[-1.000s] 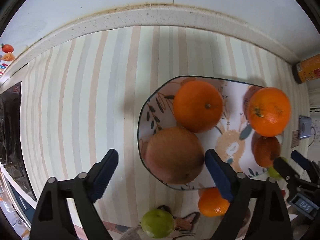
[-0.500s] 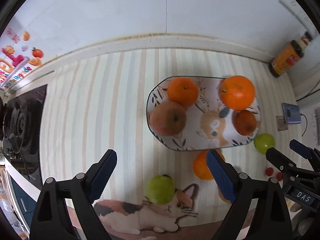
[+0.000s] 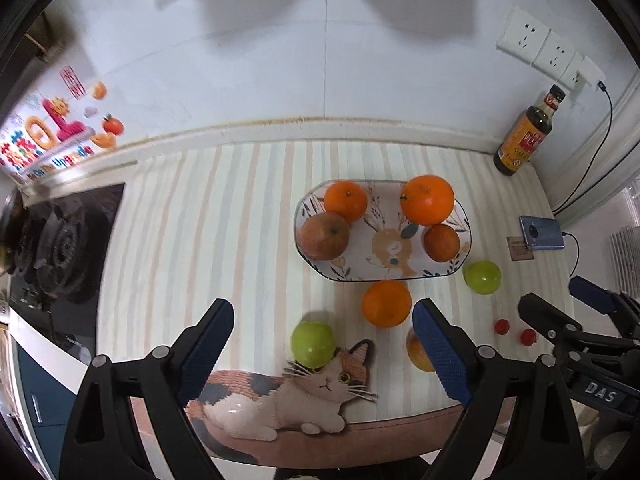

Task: Organize fruits
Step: 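Lift both tools away from the plate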

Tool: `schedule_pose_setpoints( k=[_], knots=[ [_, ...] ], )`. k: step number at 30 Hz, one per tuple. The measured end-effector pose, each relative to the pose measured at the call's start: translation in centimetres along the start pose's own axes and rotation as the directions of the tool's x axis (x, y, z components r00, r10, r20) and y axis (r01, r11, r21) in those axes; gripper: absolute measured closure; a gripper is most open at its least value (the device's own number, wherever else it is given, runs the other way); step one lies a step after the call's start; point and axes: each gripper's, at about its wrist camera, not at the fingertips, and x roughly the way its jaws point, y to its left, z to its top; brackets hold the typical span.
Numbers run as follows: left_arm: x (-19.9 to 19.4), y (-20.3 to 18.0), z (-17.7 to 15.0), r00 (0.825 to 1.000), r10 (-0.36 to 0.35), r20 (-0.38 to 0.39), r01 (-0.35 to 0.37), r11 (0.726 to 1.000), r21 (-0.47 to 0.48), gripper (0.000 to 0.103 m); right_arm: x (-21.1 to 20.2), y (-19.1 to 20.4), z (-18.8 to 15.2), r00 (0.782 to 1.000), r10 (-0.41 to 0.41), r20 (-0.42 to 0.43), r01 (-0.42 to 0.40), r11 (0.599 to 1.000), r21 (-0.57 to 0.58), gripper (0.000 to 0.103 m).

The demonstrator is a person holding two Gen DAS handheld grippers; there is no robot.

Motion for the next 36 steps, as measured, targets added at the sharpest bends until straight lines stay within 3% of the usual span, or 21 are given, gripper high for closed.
schedule_pose_setpoints(
  k=[13, 19, 24, 30, 34, 36],
  knots=[
    [-5.3, -0.5, -2.0, 0.994, -0.007, 0.11, 0.009, 1.0, -0.014, 0.011, -6.5, 0.5, -2.1, 0.994, -0.003, 0.107, 0.003, 1.0, 0.004, 0.009],
    [-6.6, -0.6, -2.5, 0.987, 0.013, 0.159, -0.01, 1.0, -0.021, 0.011, -7.8, 0.6, -2.6, 0.991, -0.006, 0.134, 0.005, 1.0, 0.007, 0.009],
    [-6.3, -0.6, -2.7, 0.988, 0.019, 0.152, -0.014, 0.999, -0.029, 0.011, -7.6, 0.8, -2.6, 0.991, 0.006, 0.132, -0.008, 1.0, 0.013, 0.009],
    [-3.8, 0.2, -2.9, 0.995, 0.016, 0.098, -0.011, 0.998, -0.058, 0.005, -3.9, 0.4, -2.8, 0.998, 0.028, 0.063, -0.029, 0.999, 0.029, 0.003],
    [-0.4, 0.9, -3.1, 0.996, 0.071, 0.046, -0.068, 0.996, -0.062, 0.005, 1.6, 0.0, -3.4, 0.997, 0.061, -0.048, -0.058, 0.997, 0.047, 0.003],
    [2.4, 1.5, -3.3, 0.996, 0.084, -0.019, -0.085, 0.995, -0.061, 0.005, 5.3, -0.2, -4.0, 0.99, 0.076, -0.121, -0.069, 0.995, 0.066, 0.003]
  ],
)
